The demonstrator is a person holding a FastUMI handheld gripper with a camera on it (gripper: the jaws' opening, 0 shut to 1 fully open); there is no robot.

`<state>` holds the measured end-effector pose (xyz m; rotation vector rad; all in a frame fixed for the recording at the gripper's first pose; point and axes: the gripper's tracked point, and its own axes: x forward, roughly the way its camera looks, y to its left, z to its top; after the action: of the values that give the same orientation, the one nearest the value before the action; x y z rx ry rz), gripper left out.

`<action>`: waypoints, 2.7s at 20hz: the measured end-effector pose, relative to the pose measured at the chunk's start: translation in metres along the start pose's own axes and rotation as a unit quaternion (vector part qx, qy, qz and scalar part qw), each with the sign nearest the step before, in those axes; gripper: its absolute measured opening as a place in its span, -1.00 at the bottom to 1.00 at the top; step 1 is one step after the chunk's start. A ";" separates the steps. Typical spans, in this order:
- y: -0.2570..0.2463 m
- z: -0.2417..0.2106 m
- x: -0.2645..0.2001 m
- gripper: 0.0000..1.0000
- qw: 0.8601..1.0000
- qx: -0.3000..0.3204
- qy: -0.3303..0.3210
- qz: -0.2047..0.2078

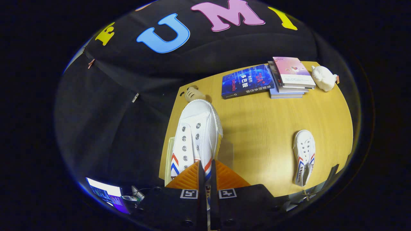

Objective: Open the storage box then place both shoes into the box .Put the left shoe in first, then the right shoe, with the right side of both shoes facing outward in a uniform manner.

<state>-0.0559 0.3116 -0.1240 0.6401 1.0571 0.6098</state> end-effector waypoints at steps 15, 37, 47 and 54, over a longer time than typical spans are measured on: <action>0.053 -0.107 0.113 -0.83 0.993 0.016 0.110 -0.038; -0.063 -0.018 -0.012 0.77 0.999 0.010 -0.047 -0.022; -0.301 -0.036 -0.038 0.76 0.976 0.061 -0.014 -0.209; -0.377 -0.074 -0.003 0.63 0.968 0.085 0.046 -0.230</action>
<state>-0.0700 0.0717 -0.4235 0.4926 1.3029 0.1449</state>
